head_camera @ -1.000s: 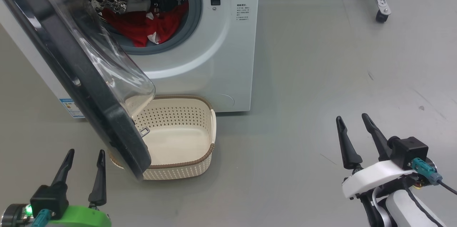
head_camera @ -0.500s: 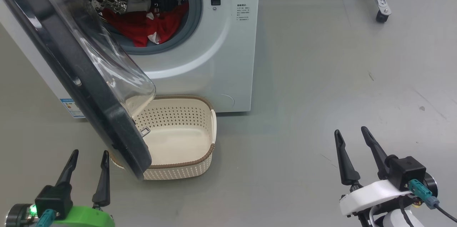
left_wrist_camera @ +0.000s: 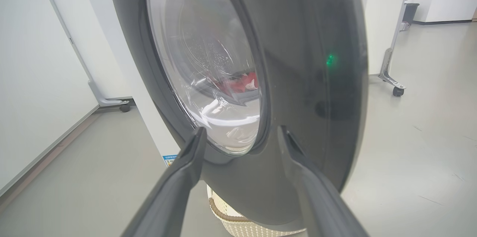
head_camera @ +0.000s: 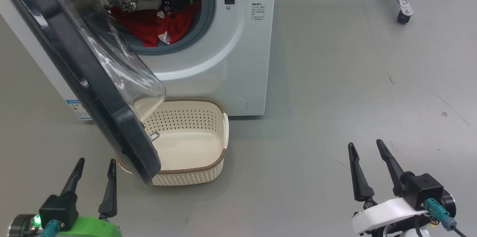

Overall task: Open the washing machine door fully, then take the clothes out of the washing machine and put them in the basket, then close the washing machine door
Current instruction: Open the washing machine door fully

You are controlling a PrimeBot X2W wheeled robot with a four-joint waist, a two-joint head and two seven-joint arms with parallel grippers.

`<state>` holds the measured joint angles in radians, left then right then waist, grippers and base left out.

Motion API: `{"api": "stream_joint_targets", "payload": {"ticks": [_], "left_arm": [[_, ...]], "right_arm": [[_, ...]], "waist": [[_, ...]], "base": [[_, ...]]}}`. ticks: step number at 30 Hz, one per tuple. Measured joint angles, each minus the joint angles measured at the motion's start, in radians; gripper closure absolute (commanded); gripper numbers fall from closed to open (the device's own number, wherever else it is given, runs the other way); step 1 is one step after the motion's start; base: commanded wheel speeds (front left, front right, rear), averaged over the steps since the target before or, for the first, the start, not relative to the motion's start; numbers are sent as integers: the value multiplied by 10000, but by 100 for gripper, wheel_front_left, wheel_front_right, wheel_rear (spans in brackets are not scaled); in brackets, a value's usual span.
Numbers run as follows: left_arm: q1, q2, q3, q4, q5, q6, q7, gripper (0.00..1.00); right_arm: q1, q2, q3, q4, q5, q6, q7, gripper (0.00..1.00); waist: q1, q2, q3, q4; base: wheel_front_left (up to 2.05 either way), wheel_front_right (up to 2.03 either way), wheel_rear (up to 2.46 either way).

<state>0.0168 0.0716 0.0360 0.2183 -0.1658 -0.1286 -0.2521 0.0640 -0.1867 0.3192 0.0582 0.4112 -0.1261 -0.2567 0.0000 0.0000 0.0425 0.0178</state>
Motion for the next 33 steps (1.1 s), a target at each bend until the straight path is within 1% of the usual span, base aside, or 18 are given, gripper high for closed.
{"api": "stream_joint_targets", "payload": {"ticks": [25, 28, 33], "left_arm": [[20, -15, -63, 10, 0, 0, 0, 0], [20, -15, -63, 12, 0, 0, 0, 0], [21, -15, -63, 12, 0, 0, 0, 0]], "right_arm": [[481, 391, -389, -81, -485, 17, 0, 0], [486, 439, -431, -92, -535, 105, 0, 0], [498, 552, -497, -111, -610, 125, 0, 0]], "waist": [[0, 0, 82, 124], [0, 0, 81, 129], [0, 0, 71, 137]], "base": [[0, 0, 0], [0, 0, 0], [0, 0, 0]]}}
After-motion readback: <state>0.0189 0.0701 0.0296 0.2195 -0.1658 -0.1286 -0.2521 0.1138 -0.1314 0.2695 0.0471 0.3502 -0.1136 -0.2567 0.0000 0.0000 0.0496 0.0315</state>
